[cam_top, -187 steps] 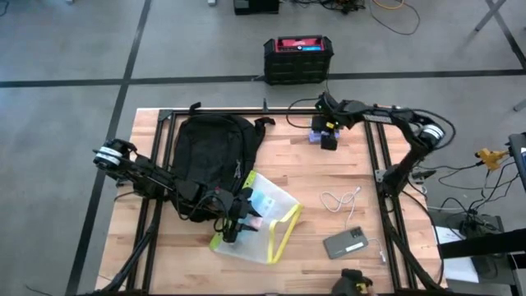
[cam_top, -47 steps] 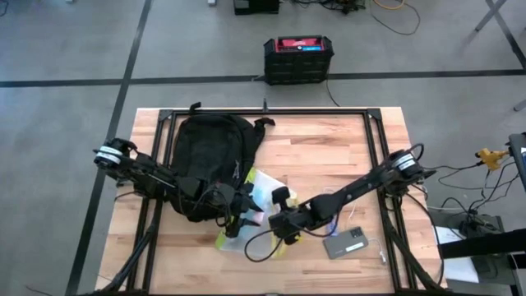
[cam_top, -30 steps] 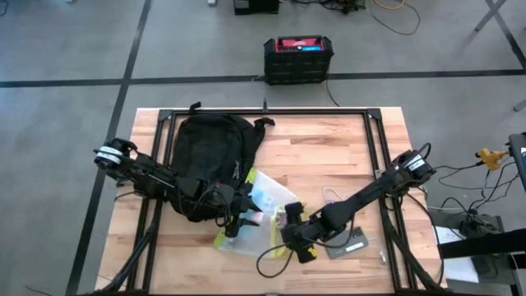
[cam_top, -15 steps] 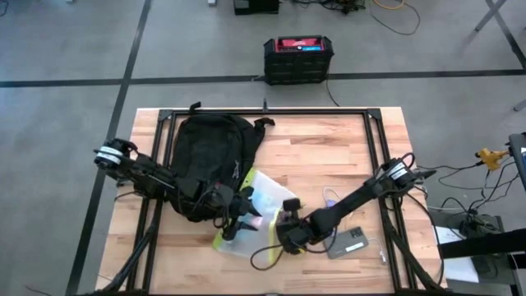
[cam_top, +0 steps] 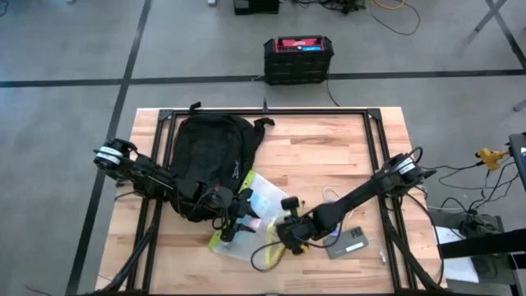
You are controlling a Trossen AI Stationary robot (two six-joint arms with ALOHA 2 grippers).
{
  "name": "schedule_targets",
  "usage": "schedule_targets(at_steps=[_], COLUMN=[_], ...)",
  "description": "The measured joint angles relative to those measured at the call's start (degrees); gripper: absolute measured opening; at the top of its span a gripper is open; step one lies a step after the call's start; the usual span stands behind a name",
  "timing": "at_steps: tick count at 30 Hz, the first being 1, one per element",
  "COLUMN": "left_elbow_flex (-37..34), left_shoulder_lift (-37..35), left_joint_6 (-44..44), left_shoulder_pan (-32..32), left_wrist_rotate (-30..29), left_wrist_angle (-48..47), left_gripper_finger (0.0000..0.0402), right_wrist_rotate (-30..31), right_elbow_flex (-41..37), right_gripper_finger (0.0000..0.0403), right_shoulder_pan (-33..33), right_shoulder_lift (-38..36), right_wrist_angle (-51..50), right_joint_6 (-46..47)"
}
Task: Unpack backpack
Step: Put the white card box into the white zip bag, then put the violet chocolate bar into the white zip bag
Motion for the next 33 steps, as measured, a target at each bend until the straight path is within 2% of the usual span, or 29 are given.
schedule_targets(at_steps=[3,5,12,16,20,23,27,33], left_elbow_flex=[0.0,0.0,0.0,-0.1,-0.1,-0.1,-0.1,0.0], left_shoulder_lift=[0.0,0.0,0.0,0.2,0.2,0.2,0.2,0.2], left_joint_6=[0.0,0.3,0.8,0.6,-0.8,-0.9,-0.8,-0.7], left_shoulder_pan=[0.0,0.0,-0.3,-0.3,-0.3,-0.4,-0.4,-0.4], left_wrist_rotate=[-0.2,-0.2,-0.6,-0.6,-0.3,-0.3,-0.3,-0.4], left_wrist_angle=[0.0,0.2,1.7,1.5,1.4,1.3,1.2,1.2], left_gripper_finger=[0.0181,0.018,0.018,0.018,0.0181,0.018,0.0182,0.0181], right_wrist_rotate=[-11.3,-12.9,-6.6,3.0,8.6,9.0,9.7,9.5], right_elbow_flex=[0.0,-0.3,-0.7,1.1,4.0,4.2,4.2,4.2], right_gripper_finger=[0.0,0.0,0.0,0.0,0.0,0.0,0.0,0.0], right_shoulder_pan=[0.3,0.5,-1.2,-3.4,-4.1,-3.6,-0.7,6.0], right_shoulder_lift=[-1.3,-1.3,4.8,7.2,6.0,4.2,0.3,-5.4], right_wrist_angle=[-0.8,-0.5,3.5,10.2,12.0,8.5,1.8,-15.8], right_joint_6=[3.1,3.9,2.3,-2.8,-7.5,-7.5,-1.7,18.4])
